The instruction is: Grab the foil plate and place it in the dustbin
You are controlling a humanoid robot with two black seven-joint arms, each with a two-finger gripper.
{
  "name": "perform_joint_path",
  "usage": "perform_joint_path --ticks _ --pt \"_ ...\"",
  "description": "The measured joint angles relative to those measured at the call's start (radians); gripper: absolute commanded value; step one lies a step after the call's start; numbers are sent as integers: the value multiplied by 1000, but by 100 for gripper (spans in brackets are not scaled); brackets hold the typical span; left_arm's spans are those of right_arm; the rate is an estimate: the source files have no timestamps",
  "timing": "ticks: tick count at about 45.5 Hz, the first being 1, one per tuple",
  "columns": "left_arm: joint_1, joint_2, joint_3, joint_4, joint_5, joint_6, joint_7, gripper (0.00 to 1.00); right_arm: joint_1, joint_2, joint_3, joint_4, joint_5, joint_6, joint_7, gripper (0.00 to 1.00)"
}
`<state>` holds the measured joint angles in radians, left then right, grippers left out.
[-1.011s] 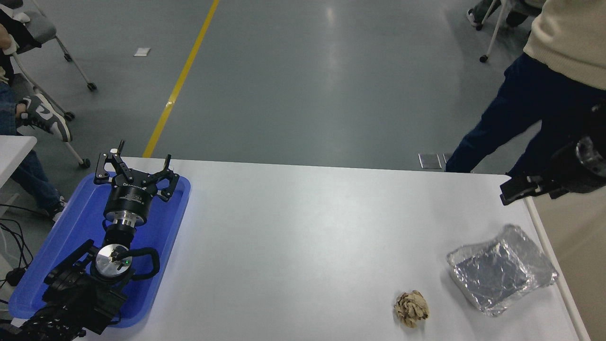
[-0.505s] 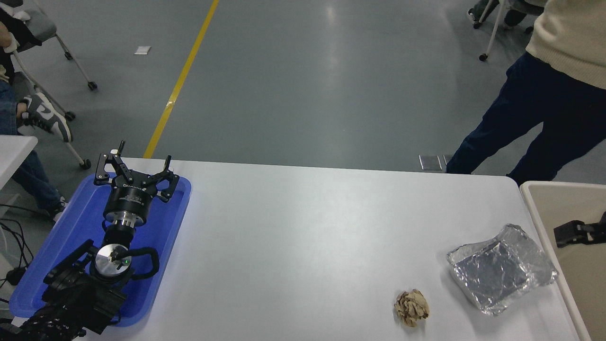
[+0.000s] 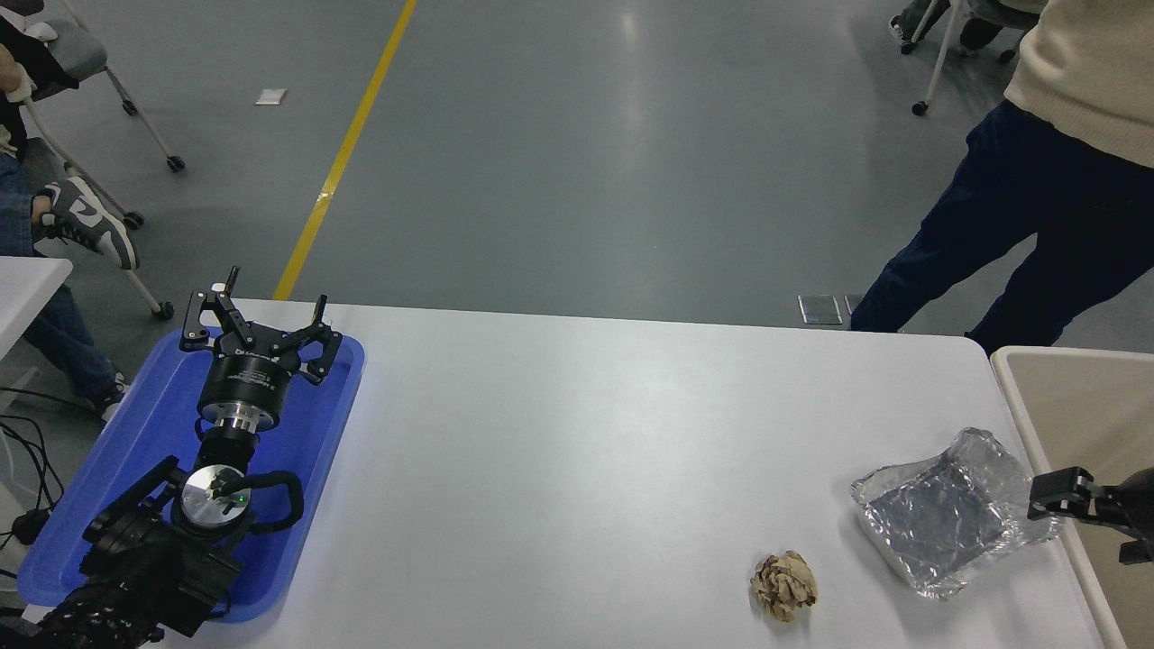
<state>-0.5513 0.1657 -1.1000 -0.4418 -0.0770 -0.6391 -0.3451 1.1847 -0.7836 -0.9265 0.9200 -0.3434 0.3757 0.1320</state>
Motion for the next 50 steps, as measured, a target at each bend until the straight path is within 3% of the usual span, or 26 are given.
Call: perform_joint_path --ticks 19,23,27,30,36,42,45,50 --pt "-1 0 0 0 0 0 1 100 -134 113 80 -6 112 -189 -53 100" --pt "-1 0 0 0 0 -1 1 100 -149 129 92 -10 123 -217 -59 95" --pt "0 0 0 0 0 -1 1 100 -164 140 100 -17 131 -241 -64 84" --pt "0 0 0 0 0 -1 1 100 -174 146 104 -23 134 -252 -68 63" --pt "0 0 0 0 0 0 1 100 -191 153 108 -35 138 -265 -73 40" --pt "0 0 0 0 -1 0 1 100 -201 158 110 -41 138 -273 -75 23" --pt "0 0 0 0 -1 1 1 100 -203 163 112 -44 137 -275 -76 0" --pt "0 0 0 0 -1 1 0 100 -206 170 113 -46 134 -278 -77 0"
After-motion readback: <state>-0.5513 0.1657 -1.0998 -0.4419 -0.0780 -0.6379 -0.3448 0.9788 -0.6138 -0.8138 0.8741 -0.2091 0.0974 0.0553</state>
